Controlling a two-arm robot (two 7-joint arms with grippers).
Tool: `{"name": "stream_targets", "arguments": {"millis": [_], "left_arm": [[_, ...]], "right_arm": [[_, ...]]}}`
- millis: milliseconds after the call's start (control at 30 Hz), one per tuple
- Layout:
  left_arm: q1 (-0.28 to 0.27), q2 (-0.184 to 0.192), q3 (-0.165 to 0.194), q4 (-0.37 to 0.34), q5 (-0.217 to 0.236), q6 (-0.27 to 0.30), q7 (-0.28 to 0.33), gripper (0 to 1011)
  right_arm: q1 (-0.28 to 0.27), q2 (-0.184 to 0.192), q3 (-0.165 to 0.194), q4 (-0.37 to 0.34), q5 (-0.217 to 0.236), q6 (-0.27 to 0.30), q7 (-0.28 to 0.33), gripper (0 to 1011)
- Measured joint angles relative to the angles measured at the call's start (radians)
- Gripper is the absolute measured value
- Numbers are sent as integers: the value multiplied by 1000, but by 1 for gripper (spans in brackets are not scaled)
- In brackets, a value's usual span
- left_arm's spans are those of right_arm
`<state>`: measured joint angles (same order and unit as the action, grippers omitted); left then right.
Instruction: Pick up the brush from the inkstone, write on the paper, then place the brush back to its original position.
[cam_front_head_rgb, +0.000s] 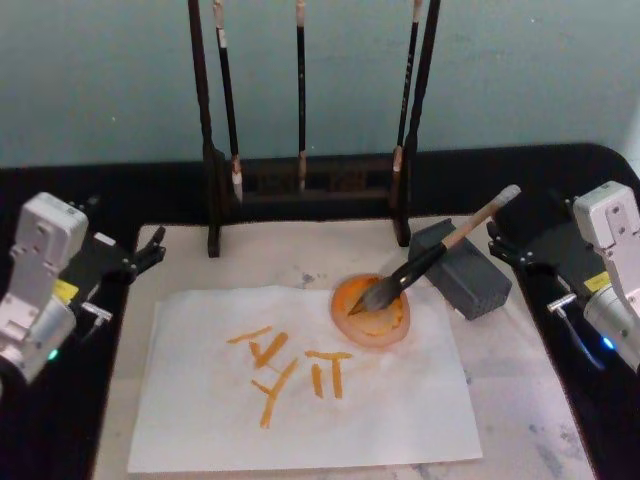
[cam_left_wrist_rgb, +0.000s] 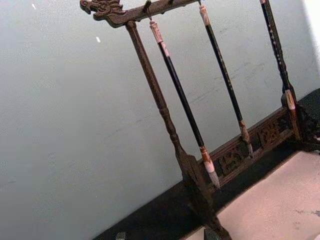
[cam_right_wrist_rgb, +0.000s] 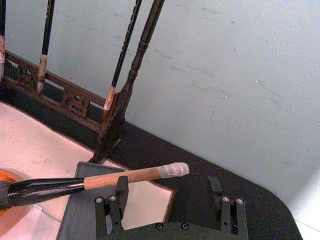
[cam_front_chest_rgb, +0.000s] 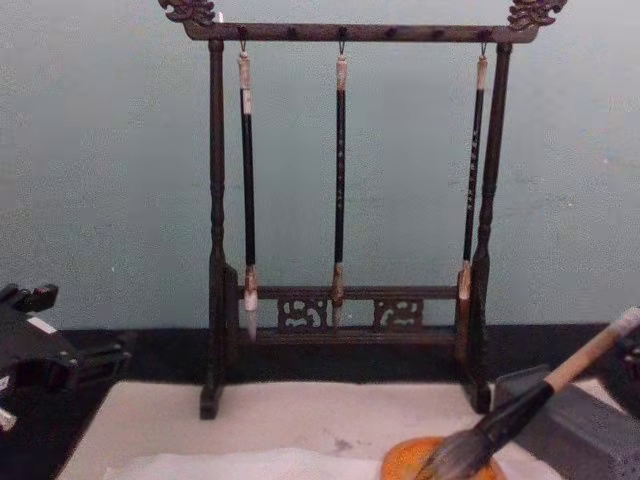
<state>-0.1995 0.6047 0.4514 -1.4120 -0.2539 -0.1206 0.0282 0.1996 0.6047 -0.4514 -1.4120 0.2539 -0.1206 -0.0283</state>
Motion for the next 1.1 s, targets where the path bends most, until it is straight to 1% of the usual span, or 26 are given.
{"name": "stream_targets", "arguments": {"millis": [1100], "left_arm": [[0, 0, 0, 0, 0, 0, 0, 1010]], "right_arm": [[0, 0, 0, 0, 0, 0, 0, 1000]]}}
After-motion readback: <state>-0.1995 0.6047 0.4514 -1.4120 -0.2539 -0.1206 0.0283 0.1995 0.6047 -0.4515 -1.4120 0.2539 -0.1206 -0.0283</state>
